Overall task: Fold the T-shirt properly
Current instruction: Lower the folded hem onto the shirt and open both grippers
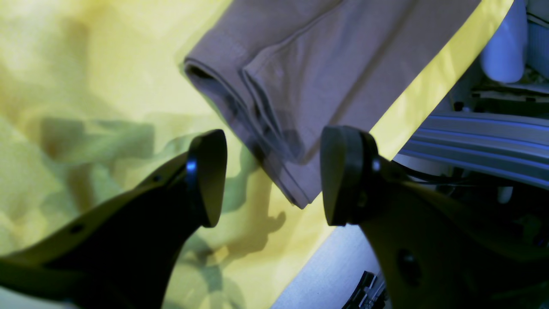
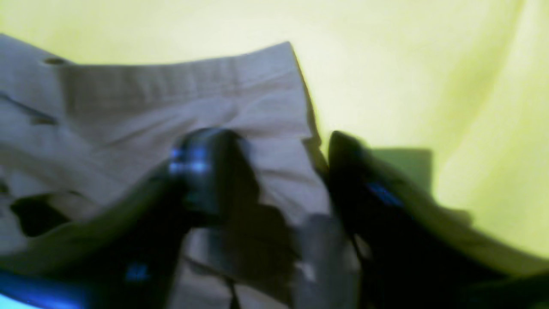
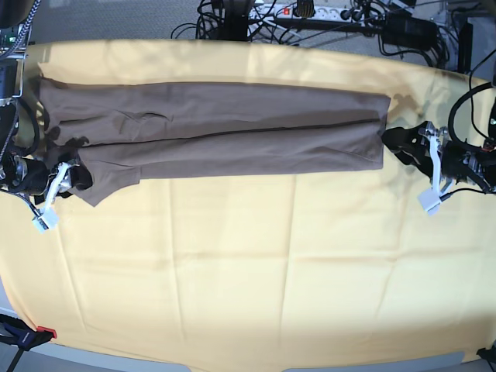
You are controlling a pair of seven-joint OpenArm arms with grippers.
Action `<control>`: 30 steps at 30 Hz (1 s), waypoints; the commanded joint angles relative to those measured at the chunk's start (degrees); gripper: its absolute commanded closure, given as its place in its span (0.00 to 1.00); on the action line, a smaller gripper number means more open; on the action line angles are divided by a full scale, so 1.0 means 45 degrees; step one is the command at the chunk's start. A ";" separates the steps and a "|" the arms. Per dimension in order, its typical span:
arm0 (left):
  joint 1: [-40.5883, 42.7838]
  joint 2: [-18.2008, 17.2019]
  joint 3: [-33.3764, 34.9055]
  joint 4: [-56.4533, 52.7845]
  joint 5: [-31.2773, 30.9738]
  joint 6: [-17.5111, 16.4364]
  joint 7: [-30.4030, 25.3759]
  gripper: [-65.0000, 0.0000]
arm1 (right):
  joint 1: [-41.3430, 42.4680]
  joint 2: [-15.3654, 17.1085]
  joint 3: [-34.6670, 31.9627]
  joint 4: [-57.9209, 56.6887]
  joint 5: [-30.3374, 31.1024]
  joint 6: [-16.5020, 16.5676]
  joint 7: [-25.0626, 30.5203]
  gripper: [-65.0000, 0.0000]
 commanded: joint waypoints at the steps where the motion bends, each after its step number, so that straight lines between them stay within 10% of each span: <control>1: -0.0248 -0.0321 -0.0146 0.0160 -0.0216 -0.0078 0.0008 0.44 | 0.0432 0.0355 0.0141 0.0194 0.0257 0.0022 0.0223 0.75; 3: -0.0248 -0.0321 -0.0146 0.0160 -0.0216 -0.0078 0.0008 0.44 | 0.0500 0.0408 0.0146 0.0194 0.0559 0.0022 -0.0078 1.00; 15: -0.0248 -0.0321 -0.0146 0.0160 -0.0216 -0.0083 0.0008 0.44 | -0.0092 0.1030 0.0146 0.1389 0.3779 0.0022 -0.2637 1.00; 30: -0.0248 -0.0325 -0.0146 0.0160 -0.0216 -0.0087 0.0008 0.44 | -0.3118 0.1773 0.0141 0.4673 0.1370 0.0022 -0.1773 1.00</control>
